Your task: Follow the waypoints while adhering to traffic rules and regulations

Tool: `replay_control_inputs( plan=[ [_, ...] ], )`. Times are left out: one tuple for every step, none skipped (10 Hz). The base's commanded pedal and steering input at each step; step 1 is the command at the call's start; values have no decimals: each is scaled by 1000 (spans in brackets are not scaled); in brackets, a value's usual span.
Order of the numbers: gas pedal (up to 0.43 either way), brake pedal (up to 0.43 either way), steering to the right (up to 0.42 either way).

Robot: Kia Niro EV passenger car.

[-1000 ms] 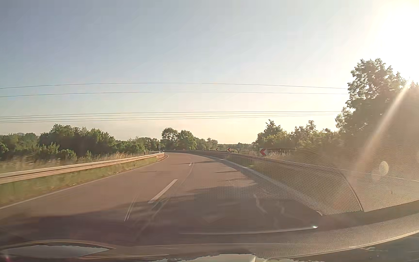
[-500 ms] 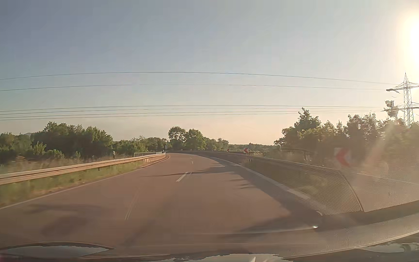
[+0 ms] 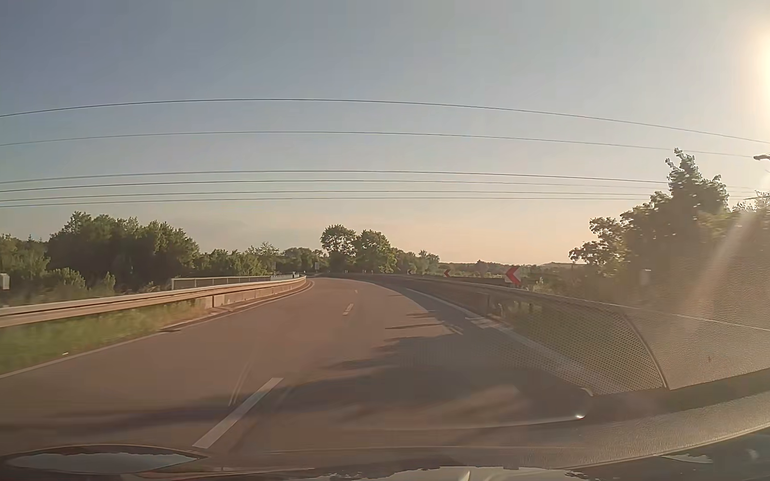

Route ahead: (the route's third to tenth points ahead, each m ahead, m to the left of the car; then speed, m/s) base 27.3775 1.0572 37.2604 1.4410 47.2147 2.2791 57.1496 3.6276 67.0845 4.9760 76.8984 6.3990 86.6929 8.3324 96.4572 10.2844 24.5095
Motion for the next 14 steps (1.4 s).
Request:
replay_control_inputs(
  plan=[
    [110,0,-17],
    [110,0,-17],
    [110,0,-16],
    [110,0,-17],
    [110,0,-17],
    [110,0,-16],
    [110,0,-15],
    [118,0,-14],
    [118,0,-13],
    [118,0,-13],
    [118,0,-13],
    [118,0,-13],
    [118,0,-13],
    [118,0,-13]
  ],
)
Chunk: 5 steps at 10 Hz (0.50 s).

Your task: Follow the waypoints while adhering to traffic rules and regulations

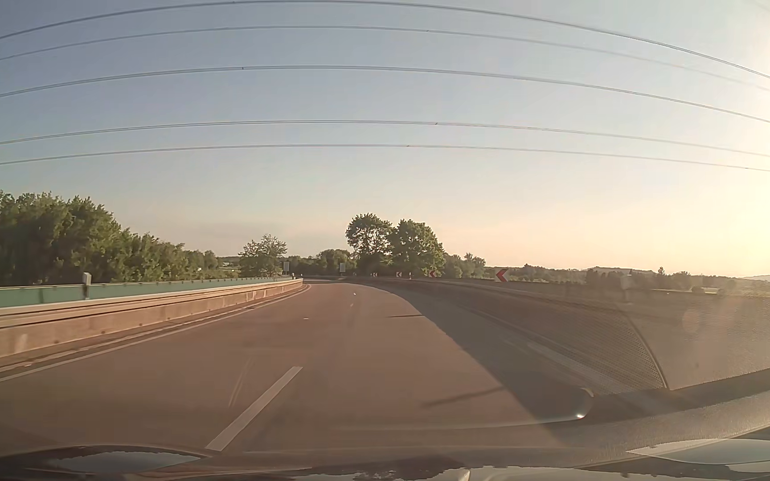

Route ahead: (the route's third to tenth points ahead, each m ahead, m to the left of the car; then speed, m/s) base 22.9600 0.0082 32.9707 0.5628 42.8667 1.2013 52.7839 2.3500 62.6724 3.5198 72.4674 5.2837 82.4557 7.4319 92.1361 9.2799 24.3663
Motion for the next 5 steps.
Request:
replay_control_inputs(
  plan=[
    [118,0,-13],
    [118,0,-13],
    [130,0,-14],
    [130,0,-14],
    [130,0,-14]
  ],
)
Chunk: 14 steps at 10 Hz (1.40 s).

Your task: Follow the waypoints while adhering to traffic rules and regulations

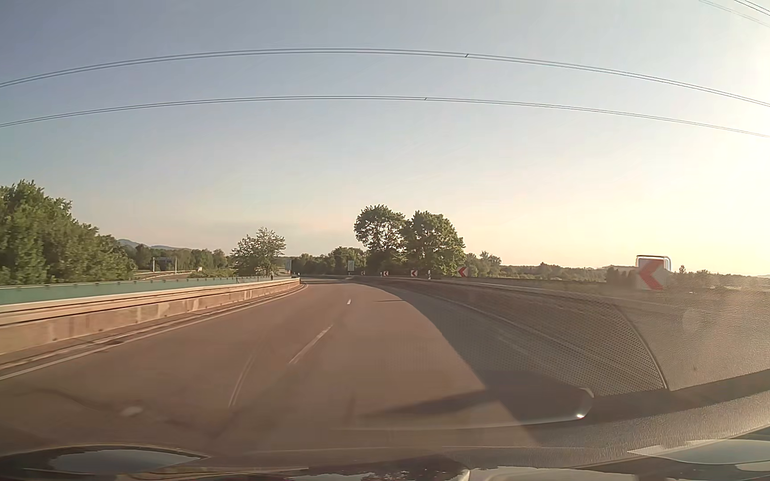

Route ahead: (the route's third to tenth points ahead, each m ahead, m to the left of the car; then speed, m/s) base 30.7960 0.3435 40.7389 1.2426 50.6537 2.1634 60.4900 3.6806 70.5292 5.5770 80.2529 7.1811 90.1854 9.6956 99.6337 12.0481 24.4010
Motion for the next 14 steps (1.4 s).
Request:
replay_control_inputs(
  plan=[
    [138,0,-14],
    [138,0,-16],
    [138,0,-16],
    [138,0,-17],
    [138,0,-18],
    [138,0,-18],
    [138,0,-18],
    [138,0,-18],
    [138,0,-18],
    [138,0,-18],
    [138,0,-18],
    [138,0,-18],
    [130,0,-17],
    [130,0,-17]
  ],
)
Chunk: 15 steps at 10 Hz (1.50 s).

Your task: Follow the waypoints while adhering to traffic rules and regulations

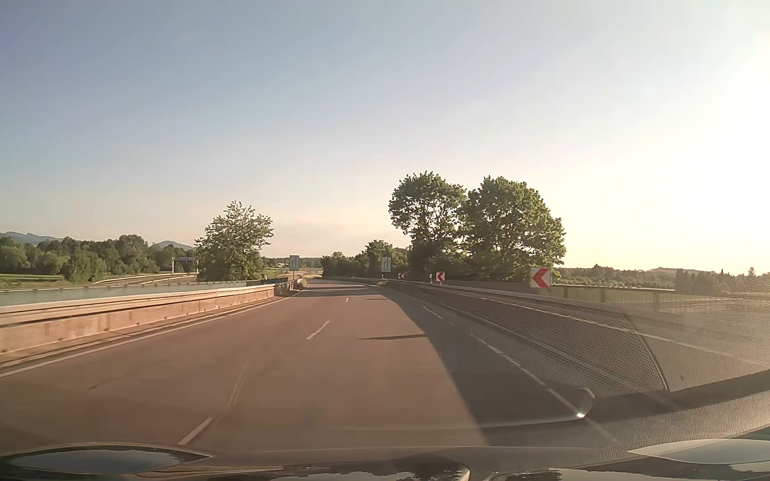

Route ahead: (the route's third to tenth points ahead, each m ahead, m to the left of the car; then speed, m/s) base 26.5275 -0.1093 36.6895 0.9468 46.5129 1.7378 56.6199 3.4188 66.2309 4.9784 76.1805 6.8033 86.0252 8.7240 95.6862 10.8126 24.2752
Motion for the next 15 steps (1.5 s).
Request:
replay_control_inputs(
  plan=[
    [130,0,-18],
    [130,0,-18],
    [130,0,-17],
    [130,0,-17],
    [130,0,-17],
    [130,0,-18],
    [130,0,-17],
    [130,0,-17],
    [130,0,-17],
    [130,0,-17],
    [130,0,-17],
    [130,0,-17],
    [138,0,-17],
    [138,0,-17],
    [138,0,-13]
  ],
)
